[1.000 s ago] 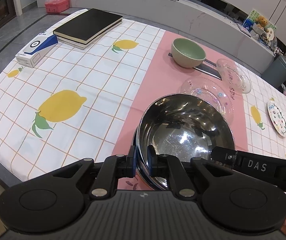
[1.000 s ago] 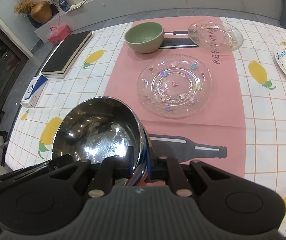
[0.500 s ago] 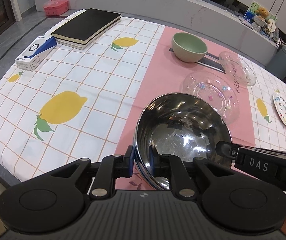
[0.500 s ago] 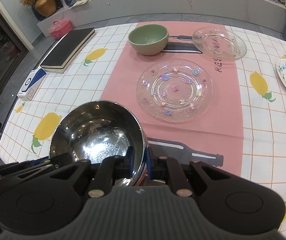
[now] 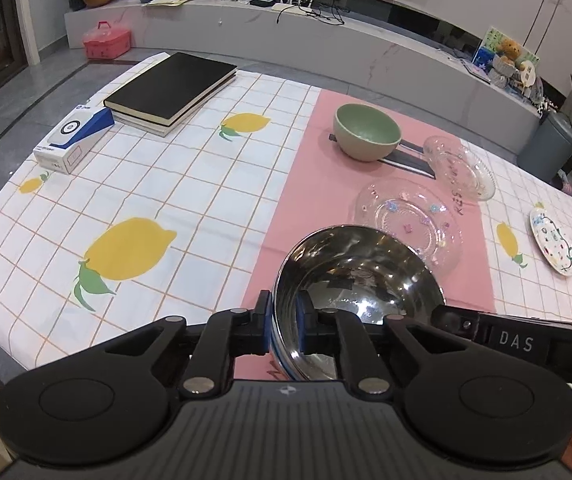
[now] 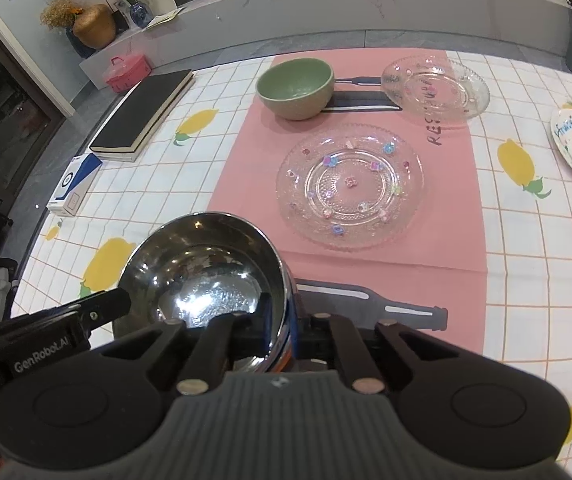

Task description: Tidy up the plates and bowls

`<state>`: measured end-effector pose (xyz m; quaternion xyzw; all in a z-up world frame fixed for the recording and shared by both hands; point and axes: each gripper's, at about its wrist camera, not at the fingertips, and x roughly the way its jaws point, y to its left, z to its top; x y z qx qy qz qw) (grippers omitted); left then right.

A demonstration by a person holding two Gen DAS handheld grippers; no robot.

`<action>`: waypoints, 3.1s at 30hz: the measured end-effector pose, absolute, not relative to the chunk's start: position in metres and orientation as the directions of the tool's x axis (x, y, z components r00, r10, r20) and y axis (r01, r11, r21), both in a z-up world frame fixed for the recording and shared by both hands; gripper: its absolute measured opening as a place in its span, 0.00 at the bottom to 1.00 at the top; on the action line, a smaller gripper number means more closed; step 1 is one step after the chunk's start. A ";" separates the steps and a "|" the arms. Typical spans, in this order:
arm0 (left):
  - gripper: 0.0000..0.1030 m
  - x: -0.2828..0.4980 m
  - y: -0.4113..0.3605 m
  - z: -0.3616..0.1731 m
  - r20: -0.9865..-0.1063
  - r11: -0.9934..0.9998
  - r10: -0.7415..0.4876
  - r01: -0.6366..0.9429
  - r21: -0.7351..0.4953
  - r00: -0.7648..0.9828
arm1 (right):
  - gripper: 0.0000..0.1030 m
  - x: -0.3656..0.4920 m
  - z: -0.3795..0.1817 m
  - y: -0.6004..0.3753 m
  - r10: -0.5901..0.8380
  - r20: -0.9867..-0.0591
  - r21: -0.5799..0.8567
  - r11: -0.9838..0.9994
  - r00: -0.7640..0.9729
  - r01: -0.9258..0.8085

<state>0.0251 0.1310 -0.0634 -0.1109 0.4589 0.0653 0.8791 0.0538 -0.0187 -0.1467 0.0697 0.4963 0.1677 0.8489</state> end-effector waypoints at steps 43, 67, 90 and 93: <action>0.29 0.220 0.146 -0.054 -0.800 0.975 -0.203 0.041 -0.218 0.565 | 0.36 0.239 -0.136 -0.032 0.315 -0.815 0.267 0.949 0.486 -0.168; 0.25 0.318 0.150 -0.129 -0.833 0.943 -0.263 -0.051 -0.328 0.487 | 0.15 0.341 -0.196 -0.003 0.340 -0.859 0.338 0.938 0.382 -0.076; 0.06 0.248 0.142 -0.070 -0.877 0.967 -0.142 -0.126 -0.222 0.459 | 0.09 0.269 -0.143 -0.003 0.358 -0.864 0.356 0.932 0.355 -0.072; 0.06 0.222 0.145 -0.049 -0.867 0.965 -0.136 -0.135 -0.226 0.480 | 0.08 0.242 -0.123 -0.003 0.374 -0.851 0.362 0.926 0.369 -0.105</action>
